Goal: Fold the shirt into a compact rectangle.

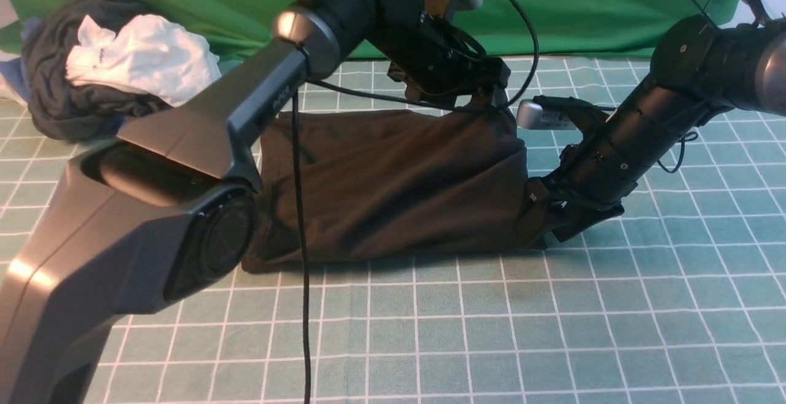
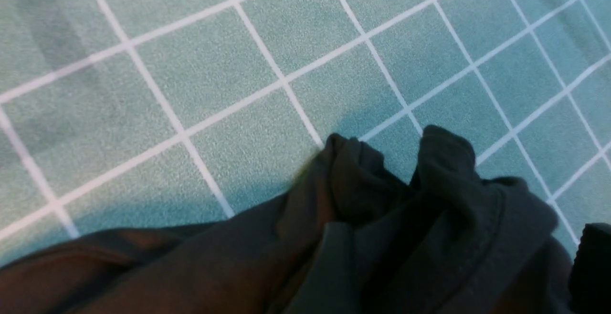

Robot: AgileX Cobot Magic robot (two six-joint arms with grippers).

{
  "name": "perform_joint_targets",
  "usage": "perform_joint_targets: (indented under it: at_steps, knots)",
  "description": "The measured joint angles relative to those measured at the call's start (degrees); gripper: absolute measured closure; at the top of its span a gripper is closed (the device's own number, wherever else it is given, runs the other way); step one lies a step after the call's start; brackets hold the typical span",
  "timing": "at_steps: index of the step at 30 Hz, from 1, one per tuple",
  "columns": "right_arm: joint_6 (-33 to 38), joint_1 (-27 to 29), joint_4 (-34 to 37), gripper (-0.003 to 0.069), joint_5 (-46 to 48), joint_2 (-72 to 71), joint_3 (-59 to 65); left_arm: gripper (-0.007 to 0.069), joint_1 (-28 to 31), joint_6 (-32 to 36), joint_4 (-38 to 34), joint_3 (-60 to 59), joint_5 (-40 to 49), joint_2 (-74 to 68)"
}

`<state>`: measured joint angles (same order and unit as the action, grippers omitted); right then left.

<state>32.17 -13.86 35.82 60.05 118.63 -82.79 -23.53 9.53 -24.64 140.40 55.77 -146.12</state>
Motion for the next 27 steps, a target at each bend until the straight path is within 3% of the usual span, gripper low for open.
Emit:
perform_joint_targets:
  at_steps: [7,10,19,27]
  knots:
    - [0.0,0.0,0.1,0.0105,-0.9,0.0,0.0,0.0135,0.1,0.0,0.8,0.0,-1.5,-0.4]
    - [0.0,0.0,0.4,0.0119,-2.2,0.0,0.0,0.0272,-0.2,0.3,0.0,0.0,-1.3,-0.6]
    - [0.1,-1.5,0.2,0.0124,-4.3,0.0,0.0,0.0569,-0.5,1.1,-0.7,0.0,0.2,-2.0]
    - [0.2,-1.9,0.1,0.0124,-5.5,1.1,0.0,0.0613,-0.5,0.4,-0.6,3.5,1.2,-2.1]
